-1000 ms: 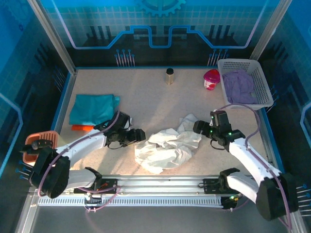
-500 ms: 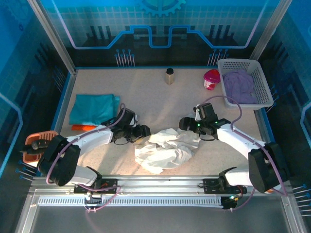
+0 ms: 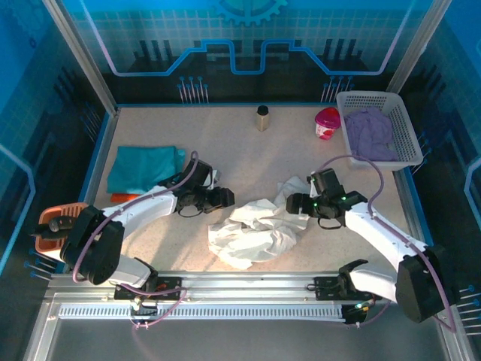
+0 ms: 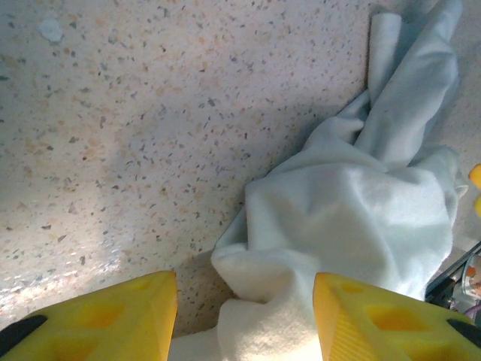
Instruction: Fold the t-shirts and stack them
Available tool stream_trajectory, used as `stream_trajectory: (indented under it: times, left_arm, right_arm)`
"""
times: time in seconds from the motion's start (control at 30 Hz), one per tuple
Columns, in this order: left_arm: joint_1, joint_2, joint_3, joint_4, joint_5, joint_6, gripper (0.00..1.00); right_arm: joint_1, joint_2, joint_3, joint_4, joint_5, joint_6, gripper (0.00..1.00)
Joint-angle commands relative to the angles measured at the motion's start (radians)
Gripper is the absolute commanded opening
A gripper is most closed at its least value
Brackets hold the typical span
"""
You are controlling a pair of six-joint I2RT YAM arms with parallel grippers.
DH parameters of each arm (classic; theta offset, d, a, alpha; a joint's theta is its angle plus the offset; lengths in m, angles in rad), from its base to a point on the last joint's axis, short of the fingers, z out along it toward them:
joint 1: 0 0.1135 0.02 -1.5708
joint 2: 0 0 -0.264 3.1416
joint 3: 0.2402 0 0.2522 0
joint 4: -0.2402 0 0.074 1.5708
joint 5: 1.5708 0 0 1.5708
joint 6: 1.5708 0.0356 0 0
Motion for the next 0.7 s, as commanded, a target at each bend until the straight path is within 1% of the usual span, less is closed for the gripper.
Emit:
stream_trajectory:
  times: [0.0,0.07,0.1,0.17,0.2,0.27,0.3,0.33,0.57,0.67]
  left_arm:
    - [-0.010,-0.001,0.031,-0.038,-0.013,0.029,0.52]
    - [-0.010,-0.001,0.035,-0.041,-0.011,0.029,0.52]
    - [-0.010,-0.001,0.036,-0.045,-0.011,0.032,0.52]
    - [-0.010,-0.004,0.038,-0.053,-0.014,0.037,0.52]
    - [-0.009,-0.008,0.038,-0.056,-0.017,0.040,0.52]
    - [-0.010,-0.015,0.036,-0.062,-0.022,0.042,0.52]
    - [-0.010,-0.019,0.034,-0.063,-0.023,0.041,0.52]
    - [-0.010,-0.024,0.030,-0.066,-0.025,0.043,0.52]
    - [-0.010,-0.067,-0.022,-0.086,-0.034,0.040,0.52]
    - [-0.011,-0.090,-0.047,-0.106,-0.053,0.045,0.55]
  right_arm:
    - [0.005,0.009,-0.039,-0.003,-0.018,0.048,0.76]
    - [0.009,-0.004,-0.049,0.036,-0.043,0.067,0.64]
    - [0.010,-0.011,-0.048,0.046,-0.049,0.071,0.56]
    - [0.016,-0.035,-0.037,0.065,-0.046,0.076,0.37]
    - [0.016,-0.045,-0.029,0.070,-0.044,0.074,0.31]
    - [0.017,-0.061,-0.002,0.076,-0.038,0.065,0.15]
    - [0.018,-0.063,0.011,0.076,-0.038,0.061,0.09]
    - [0.017,-0.063,0.029,0.075,-0.037,0.055,0.00]
    - [0.014,-0.071,0.126,0.095,0.018,0.021,0.00]
    - [0.000,-0.055,0.180,0.130,0.022,0.013,0.00]
